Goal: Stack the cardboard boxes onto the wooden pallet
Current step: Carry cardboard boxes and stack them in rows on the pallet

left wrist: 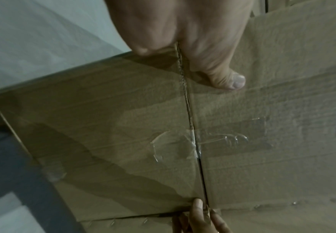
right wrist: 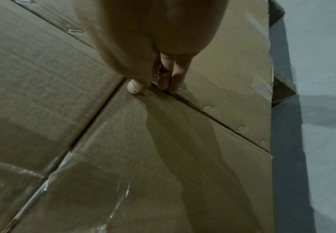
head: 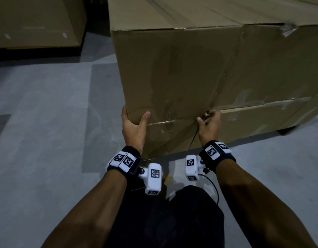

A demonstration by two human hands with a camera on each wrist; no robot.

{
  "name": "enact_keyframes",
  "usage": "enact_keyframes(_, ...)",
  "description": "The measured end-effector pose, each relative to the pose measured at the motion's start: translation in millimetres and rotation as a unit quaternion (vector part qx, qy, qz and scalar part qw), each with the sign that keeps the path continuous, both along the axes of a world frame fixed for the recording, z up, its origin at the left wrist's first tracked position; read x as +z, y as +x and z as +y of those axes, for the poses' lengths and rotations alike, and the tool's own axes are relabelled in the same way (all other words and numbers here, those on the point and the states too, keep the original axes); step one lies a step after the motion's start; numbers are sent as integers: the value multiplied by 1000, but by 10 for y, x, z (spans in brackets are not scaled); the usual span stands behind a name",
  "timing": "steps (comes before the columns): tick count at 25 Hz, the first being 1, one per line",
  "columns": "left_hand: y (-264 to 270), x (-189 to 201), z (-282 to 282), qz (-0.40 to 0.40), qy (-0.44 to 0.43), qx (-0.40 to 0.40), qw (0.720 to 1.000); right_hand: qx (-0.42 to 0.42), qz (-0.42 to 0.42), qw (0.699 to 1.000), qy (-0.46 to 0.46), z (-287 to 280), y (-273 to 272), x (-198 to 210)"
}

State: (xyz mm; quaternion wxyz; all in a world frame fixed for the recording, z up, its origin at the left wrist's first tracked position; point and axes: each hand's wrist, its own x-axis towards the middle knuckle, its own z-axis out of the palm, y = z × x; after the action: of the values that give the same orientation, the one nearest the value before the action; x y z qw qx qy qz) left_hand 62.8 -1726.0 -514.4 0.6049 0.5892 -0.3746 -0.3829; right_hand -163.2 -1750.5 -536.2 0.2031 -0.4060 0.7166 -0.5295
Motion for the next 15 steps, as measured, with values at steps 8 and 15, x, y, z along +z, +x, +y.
enact_keyframes(8,-9,13,10,-10,8,11,1000,2,-3,1000,7,61,73,67)
enact_keyframes(15,-23,9,-4,-21,14,19,999,-7,-19,1000,9,30,69,98)
